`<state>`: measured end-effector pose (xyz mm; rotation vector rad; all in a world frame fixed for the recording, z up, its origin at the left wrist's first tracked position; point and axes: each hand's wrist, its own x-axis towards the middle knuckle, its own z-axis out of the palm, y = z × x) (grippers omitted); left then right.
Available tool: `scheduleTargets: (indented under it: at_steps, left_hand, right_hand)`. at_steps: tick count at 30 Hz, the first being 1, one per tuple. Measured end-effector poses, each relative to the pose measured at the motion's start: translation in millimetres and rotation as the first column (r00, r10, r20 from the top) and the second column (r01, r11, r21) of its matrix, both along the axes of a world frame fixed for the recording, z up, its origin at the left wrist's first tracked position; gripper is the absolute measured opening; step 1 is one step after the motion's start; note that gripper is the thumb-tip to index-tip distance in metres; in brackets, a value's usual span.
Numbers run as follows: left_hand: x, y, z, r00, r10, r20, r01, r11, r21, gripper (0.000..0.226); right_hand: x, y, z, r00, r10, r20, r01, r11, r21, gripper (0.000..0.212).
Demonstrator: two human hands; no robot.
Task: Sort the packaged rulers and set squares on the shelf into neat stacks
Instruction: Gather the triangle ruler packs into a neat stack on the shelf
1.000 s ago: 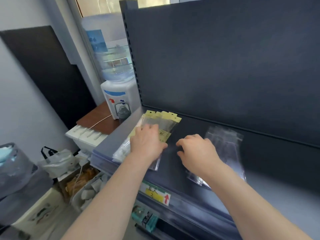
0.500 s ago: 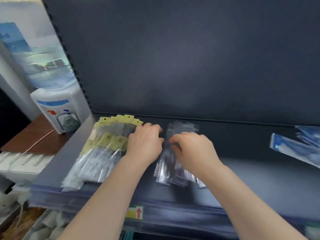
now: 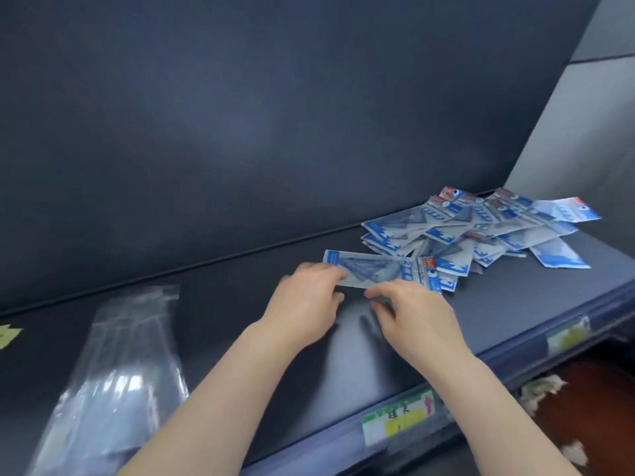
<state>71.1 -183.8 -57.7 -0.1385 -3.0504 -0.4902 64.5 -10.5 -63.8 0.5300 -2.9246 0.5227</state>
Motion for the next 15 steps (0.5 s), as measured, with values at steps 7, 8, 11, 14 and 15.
scheduleTargets:
  at_steps: [7,8,11,14,15]
  left_hand:
    - [-56.2,68.8,-18.9,0.992,0.008,0.122,0.006,0.994,-0.111,0.049]
    - [-55.7,70.9,-14.5,0.99,0.032,0.14,-0.014,0.992,-0.126,0.046]
    - [-41.7,67.3,3.3,0.963,0.148,0.226,-0.087,0.962,-0.259,0.043]
    - [-20.3,54.9,18.3,0.881,0.356,0.311,-0.242,0.905,-0.351,0.05]
    - [-15.2,51.2,20.6,0.847,0.429,0.315,-0.308,0.878,-0.366,0.05]
  right_hand:
    - [-74.4,63.3,-10.1,0.99,0.142,-0.008,-0.142,0.988,-0.065,0.022]
    - [-82.5,65.4,-10.5,0.98,0.199,-0.006,-0.199,0.977,-0.076,0.023]
    - [-98.7,66.4,-12.6,0.92,0.39,0.046,-0.385,0.919,-0.083,0.025]
    - [-109.8,63.5,-15.2,0.857,0.511,0.071,-0.509,0.86,-0.038,0.019]
    - [-112.8,62.3,-15.6,0.851,0.524,0.035,-0.523,0.851,-0.039,0.017]
